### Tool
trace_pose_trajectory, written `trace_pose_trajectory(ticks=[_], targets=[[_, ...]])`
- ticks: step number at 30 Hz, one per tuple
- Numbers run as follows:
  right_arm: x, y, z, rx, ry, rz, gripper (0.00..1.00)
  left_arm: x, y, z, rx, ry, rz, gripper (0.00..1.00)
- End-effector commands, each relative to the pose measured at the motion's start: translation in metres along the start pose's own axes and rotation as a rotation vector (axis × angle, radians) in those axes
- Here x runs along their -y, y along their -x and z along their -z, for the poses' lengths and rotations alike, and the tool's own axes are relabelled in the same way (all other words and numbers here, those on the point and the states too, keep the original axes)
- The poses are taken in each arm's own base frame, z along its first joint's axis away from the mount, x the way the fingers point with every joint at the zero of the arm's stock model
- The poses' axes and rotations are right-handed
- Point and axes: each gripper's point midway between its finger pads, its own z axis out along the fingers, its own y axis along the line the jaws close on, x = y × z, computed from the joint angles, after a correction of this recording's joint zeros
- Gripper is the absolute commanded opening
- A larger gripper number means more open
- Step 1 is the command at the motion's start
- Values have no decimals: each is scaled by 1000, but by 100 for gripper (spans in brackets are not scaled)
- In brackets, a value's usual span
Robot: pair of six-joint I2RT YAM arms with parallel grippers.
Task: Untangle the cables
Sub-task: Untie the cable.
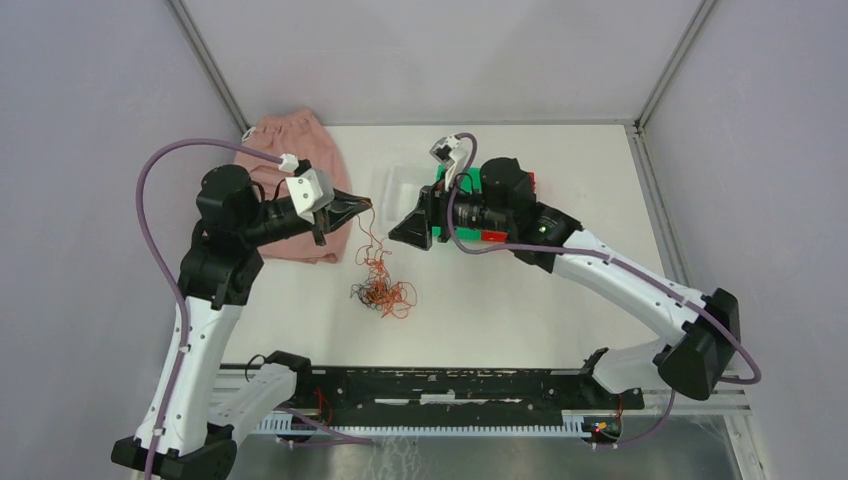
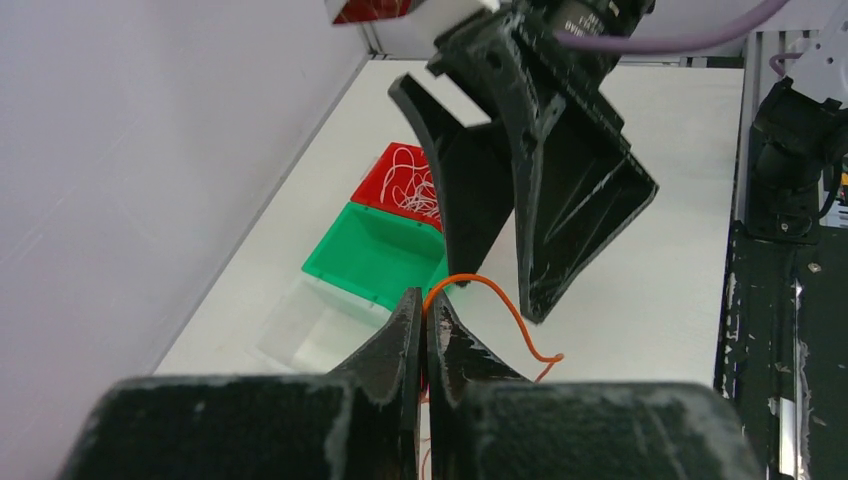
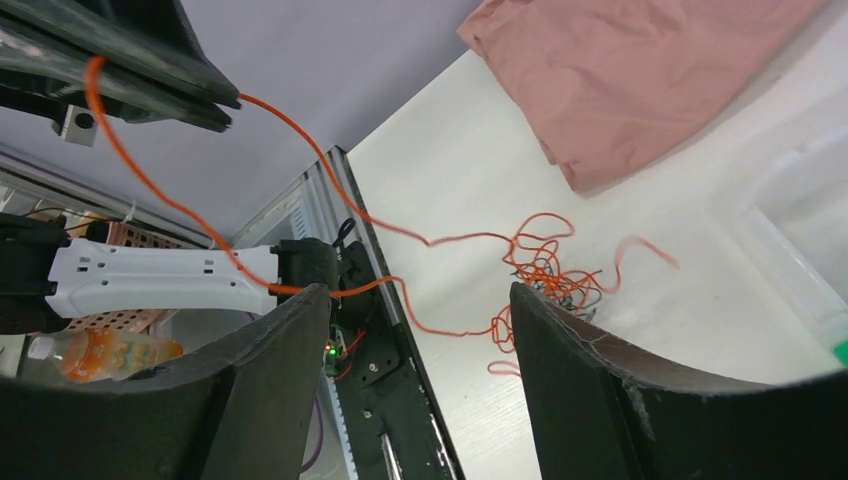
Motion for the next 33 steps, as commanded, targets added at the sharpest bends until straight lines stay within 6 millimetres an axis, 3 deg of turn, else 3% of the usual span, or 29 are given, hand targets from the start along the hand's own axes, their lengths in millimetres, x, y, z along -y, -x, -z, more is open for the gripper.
trace_pose_trajectory(ticks=[1,4,10,23,27,33], targets=[[-46,31,-16,94,191,71,73,0,30,3,59,-18,-75,3],[-50,27,-29,87,195,74,73,0,35,3,66,-19,-73,3],[-21,21,-57,85,84,43,72,2,50,6,91,-29,-79,3],[3,-34,-112,-8,49,-24,72,-7,94,5,179,-32,-83,3],[31,-54,-120,-23,-55,-24,71,-12,111,5,214,-31,-85,3],[77,-97,-126,-60,-186,-40,68,-18,153,10,284,-28,-96,3]])
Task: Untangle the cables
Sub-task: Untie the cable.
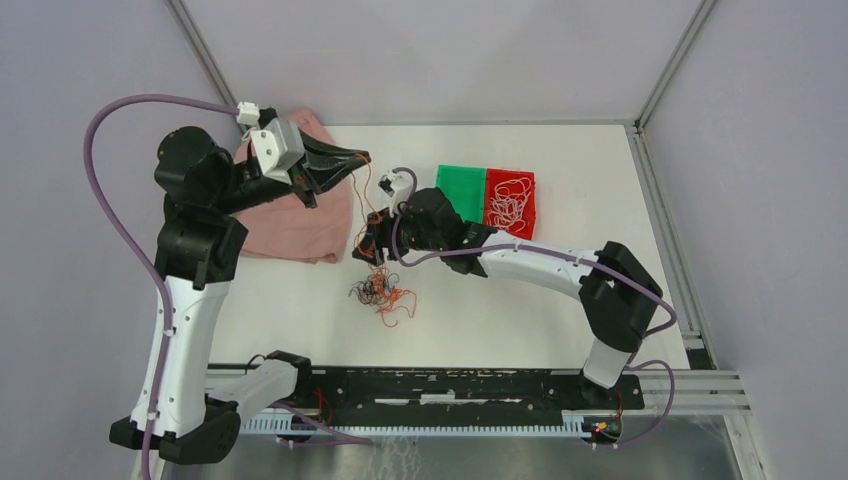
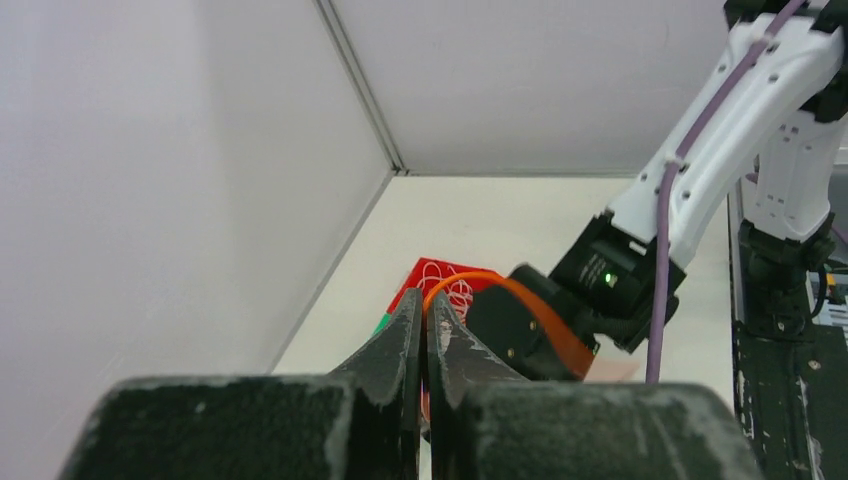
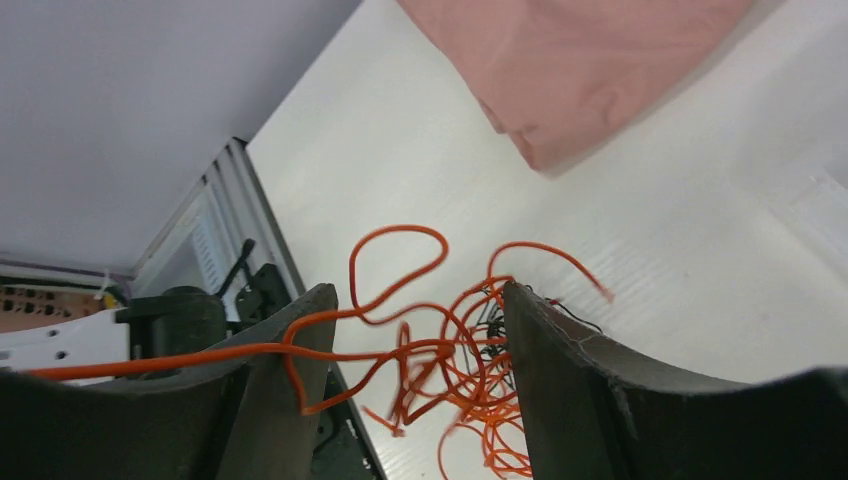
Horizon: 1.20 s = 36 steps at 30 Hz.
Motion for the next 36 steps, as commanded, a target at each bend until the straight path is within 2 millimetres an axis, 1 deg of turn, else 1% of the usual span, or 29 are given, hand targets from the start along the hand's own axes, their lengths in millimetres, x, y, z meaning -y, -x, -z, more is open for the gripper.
trace_pose_trajectory(ticks=[1,4,8,12,13,19,23,27,34,36], targets=[[33,-19,-12,27,-95,-2,67,1,64,2,129,-16,-46,3],[52,-43,-11,6,-142,-18,68,-3,87,3,164,-10,-76,3],[72,-63,-5,-9,-208,-22,67,-11,114,3,207,7,-119,3],[85,-78,2,-14,-245,-34,67,-17,134,5,239,30,-180,3],[87,-82,3,-16,-251,-40,67,-19,143,6,253,42,-212,3],[98,-101,10,-10,-277,-79,66,-40,184,15,333,165,-380,3],[104,-113,12,-23,-289,-104,64,-50,213,25,393,251,-549,3],[111,-119,14,-25,-315,-113,60,-57,237,33,416,325,-762,3],[121,-130,20,-24,-356,-131,55,-57,279,54,469,468,-1186,3],[120,-130,21,-18,-348,-134,54,-57,290,59,497,501,-1218,3]])
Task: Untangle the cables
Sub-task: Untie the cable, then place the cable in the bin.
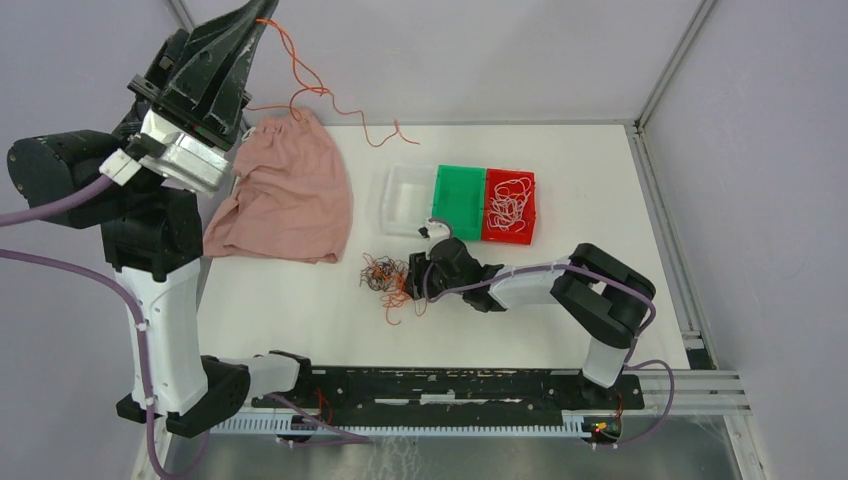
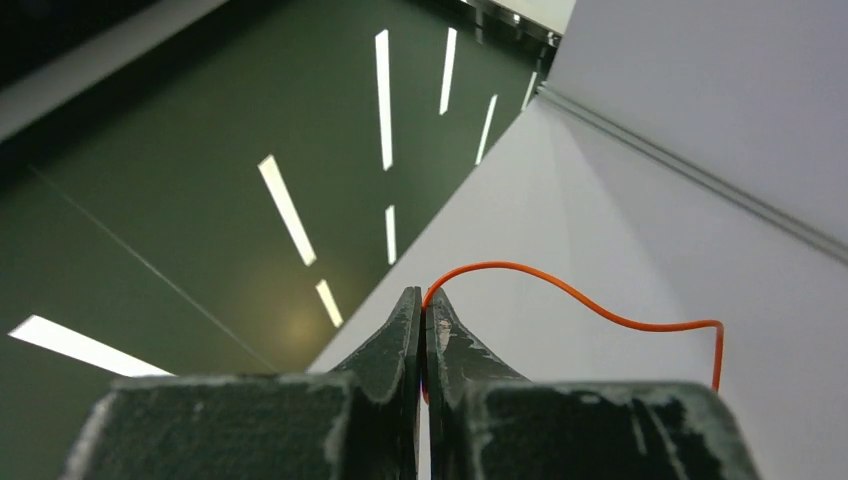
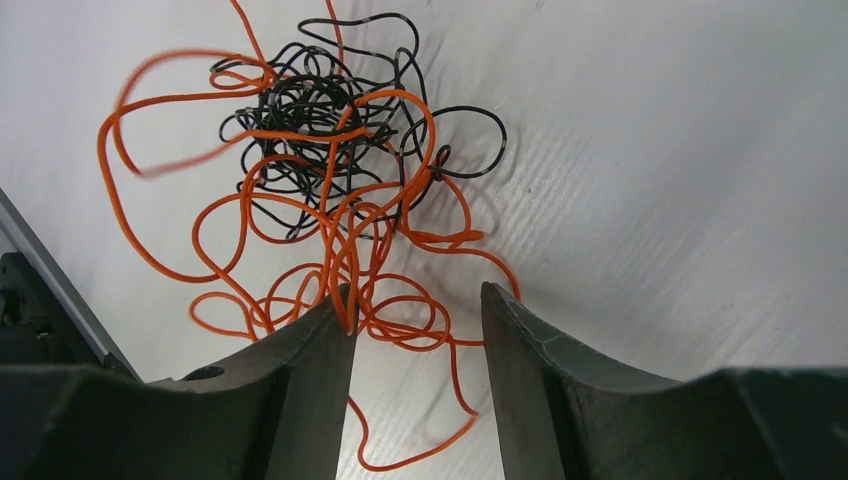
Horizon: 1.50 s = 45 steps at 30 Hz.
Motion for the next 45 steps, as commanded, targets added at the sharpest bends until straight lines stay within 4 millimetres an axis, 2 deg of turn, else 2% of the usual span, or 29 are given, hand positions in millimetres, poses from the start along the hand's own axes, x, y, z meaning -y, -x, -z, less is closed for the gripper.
trace_pose_trajectory(ticks=[1,3,5,9,11,14,17,21,23,28,31,36,40,45], targets=[[-7,15,3,73,22,-21,55,-41,33,-2,71,116,-290,3],[-16,27,12,95,46,-8,59,-34,29,-2,49,74,-254,3],[-31,48,28,131,75,18,65,-18,21,1,26,13,-203,3],[-78,108,82,256,199,98,74,26,1,13,-17,-94,-54,5],[-97,128,108,301,257,149,76,50,-11,22,-53,-129,64,6],[-117,152,143,364,314,236,78,82,-25,35,-105,-179,219,6],[-130,171,174,429,344,324,80,107,-30,48,-134,-205,357,5],[-155,190,208,478,421,434,81,132,-31,62,-158,-233,479,5],[-176,197,224,493,511,481,81,142,-32,68,-167,-243,511,4],[-218,211,248,525,695,516,82,161,-35,81,-195,-250,572,4],[-231,223,251,552,740,523,81,168,-35,86,-205,-254,599,4],[-257,230,256,581,859,560,81,171,-36,89,-213,-251,606,4],[-274,231,254,559,909,588,79,173,-38,90,-220,-250,611,4],[-301,217,276,535,1089,638,77,175,-41,92,-226,-247,603,4]])
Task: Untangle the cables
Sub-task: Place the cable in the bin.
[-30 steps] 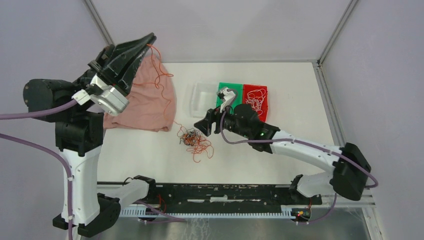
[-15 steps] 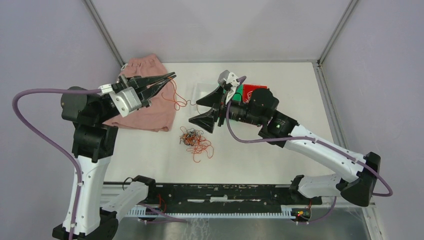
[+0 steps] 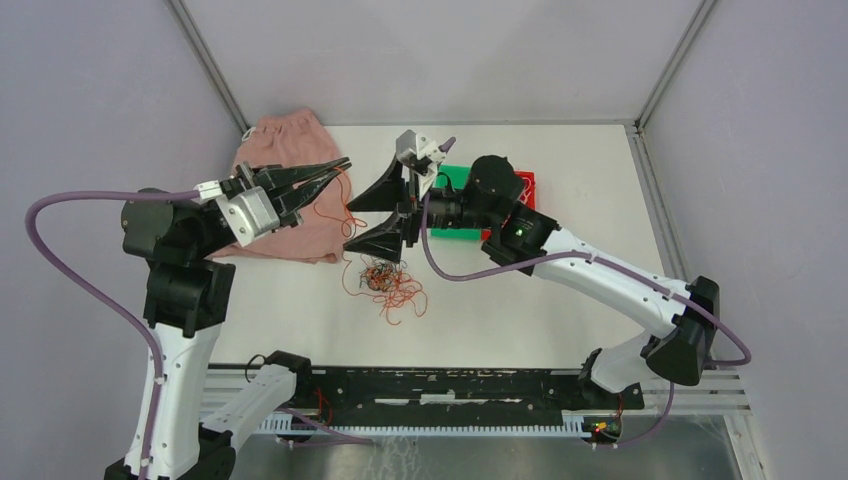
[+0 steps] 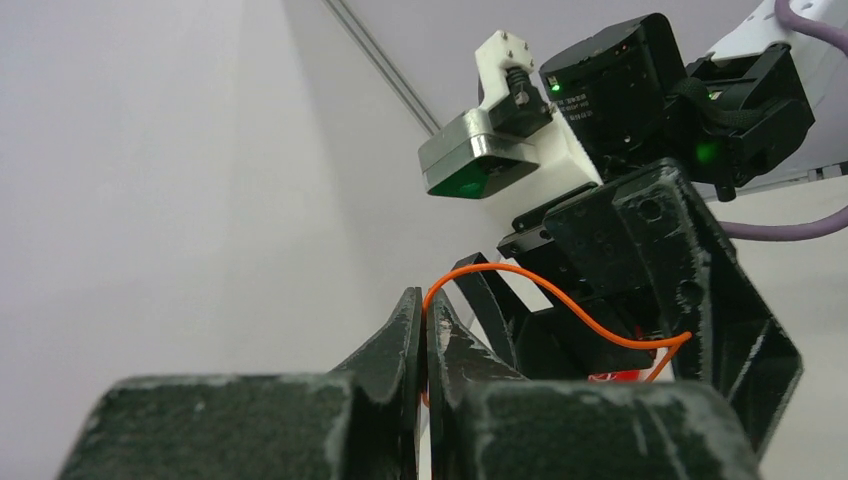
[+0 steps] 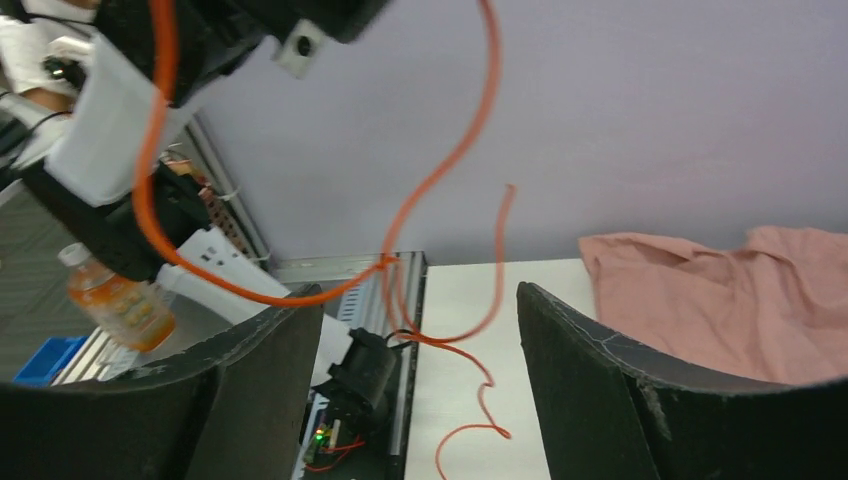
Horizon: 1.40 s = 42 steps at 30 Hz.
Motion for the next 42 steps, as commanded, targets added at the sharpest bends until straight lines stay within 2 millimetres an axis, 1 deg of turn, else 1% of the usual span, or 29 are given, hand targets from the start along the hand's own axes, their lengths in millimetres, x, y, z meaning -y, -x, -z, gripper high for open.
trace_pose_trajectory(ticks=[1,2,4,7,9,10,11,13,14,15,16,17,18,20,21,22,23,24,25,26,29,31,34,38,40,42], targets=[[-55,46,-1,109,241,70,77,0,1,0,8,5,18,4],[-58,47,-1,114,255,65,77,0,1,0,7,5,17,4],[-58,47,-2,114,253,56,76,-1,2,-1,9,8,11,3],[-46,42,-9,93,201,43,71,-1,2,-1,12,12,10,3],[-36,41,-15,90,160,32,64,-2,1,-1,14,15,15,3],[-31,41,-18,88,138,32,56,-2,1,-1,14,15,18,3],[-25,40,-20,82,111,35,46,-2,1,-1,13,17,20,3],[-13,39,-22,65,51,39,21,-2,1,0,12,23,20,3],[-5,39,-21,61,13,44,13,-1,0,1,7,26,19,4],[0,40,-19,58,-24,47,7,-1,-2,2,1,28,12,4],[7,40,-15,50,-57,50,3,0,-5,3,-11,29,11,8],[15,40,-10,35,-101,50,1,2,-11,5,-33,30,17,14],[23,42,-4,29,-145,55,1,4,-15,6,-52,33,17,22],[39,46,12,16,-221,65,1,8,-27,11,-98,30,9,31],[48,47,19,5,-256,73,1,10,-33,13,-121,31,13,40],[58,46,28,-10,-296,82,1,13,-38,16,-144,33,20,56],[69,46,37,-23,-344,87,1,16,-44,19,-167,30,24,75],[80,44,46,-37,-383,85,1,21,-51,22,-196,17,32,89],[91,42,55,-49,-412,78,1,25,-57,25,-221,5,35,99],[101,40,65,-57,-443,79,1,28,-62,27,-243,0,43,99],[139,29,94,-95,-571,65,1,34,-71,33,-282,-3,52,99],[161,23,110,-102,-633,42,1,35,-75,36,-293,4,49,99],[189,14,126,-115,-706,31,1,38,-80,38,-310,5,56,99],[225,-2,146,-149,-800,20,1,45,-87,42,-336,-10,73,99],[240,-13,153,-161,-833,-9,1,48,-87,45,-341,-10,73,99],[249,-16,158,-152,-851,-29,1,50,-89,46,-345,-9,74,99]])
